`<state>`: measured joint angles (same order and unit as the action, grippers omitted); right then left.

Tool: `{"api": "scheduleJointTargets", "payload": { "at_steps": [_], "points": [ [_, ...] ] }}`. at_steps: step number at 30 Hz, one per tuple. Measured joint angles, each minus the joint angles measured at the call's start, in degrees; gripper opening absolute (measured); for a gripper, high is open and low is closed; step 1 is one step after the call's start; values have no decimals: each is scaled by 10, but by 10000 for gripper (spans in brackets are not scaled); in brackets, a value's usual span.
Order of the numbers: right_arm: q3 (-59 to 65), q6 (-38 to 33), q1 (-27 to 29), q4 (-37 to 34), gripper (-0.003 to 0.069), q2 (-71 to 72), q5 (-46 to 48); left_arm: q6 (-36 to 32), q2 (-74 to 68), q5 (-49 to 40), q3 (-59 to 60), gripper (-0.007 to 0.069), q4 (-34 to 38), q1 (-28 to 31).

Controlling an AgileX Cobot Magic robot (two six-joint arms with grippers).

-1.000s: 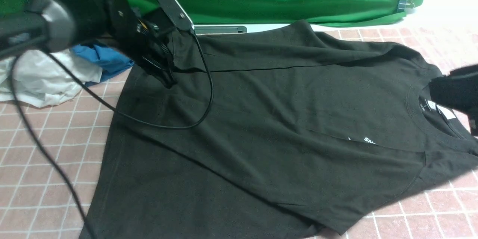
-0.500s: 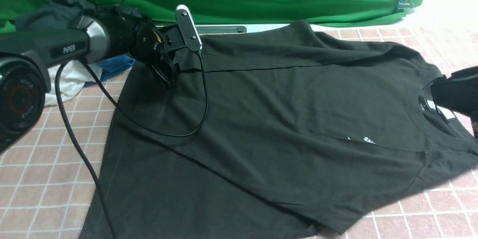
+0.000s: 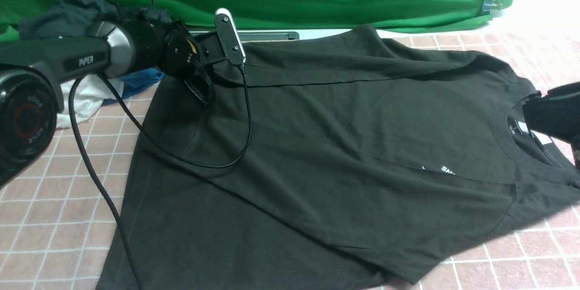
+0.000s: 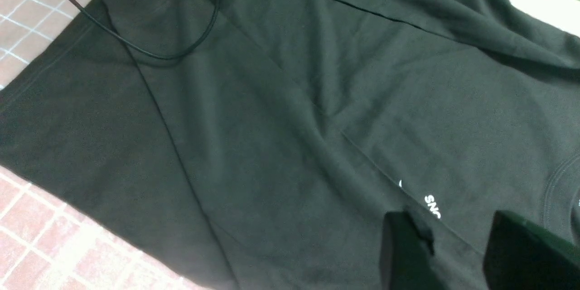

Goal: Fold a long-sleeved shirt over a pink coffee tablecloth.
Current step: 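Grab the top left corner of the dark shirt with the left gripper, then fold the left side of the dark shirt inward over its body with the left gripper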

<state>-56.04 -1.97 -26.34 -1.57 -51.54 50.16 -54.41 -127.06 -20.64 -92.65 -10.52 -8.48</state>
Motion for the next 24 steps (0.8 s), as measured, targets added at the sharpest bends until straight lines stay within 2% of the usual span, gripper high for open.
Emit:
{"api": "scheduleJointTargets", "payload": {
  "at_steps": [5, 8, 13, 20, 24],
  "points": [
    [0, 0, 0, 0, 244, 0, 1, 0, 37, -79, 0, 36, 33, 0],
    [0, 0, 0, 0, 244, 0, 2, 0, 75, -170, 0, 36, 56, -1],
    [0, -1, 0, 0, 244, 0, 2, 0, 102, -231, 22, 36, 57, -12],
    [0, -6, 0, 0, 244, 0, 5, 35, 152, -249, 110, 36, 22, -53],
    [0, -16, 0, 0, 243, 0, 8, 50, 163, -260, 130, 39, 34, -59]
  ]
}}
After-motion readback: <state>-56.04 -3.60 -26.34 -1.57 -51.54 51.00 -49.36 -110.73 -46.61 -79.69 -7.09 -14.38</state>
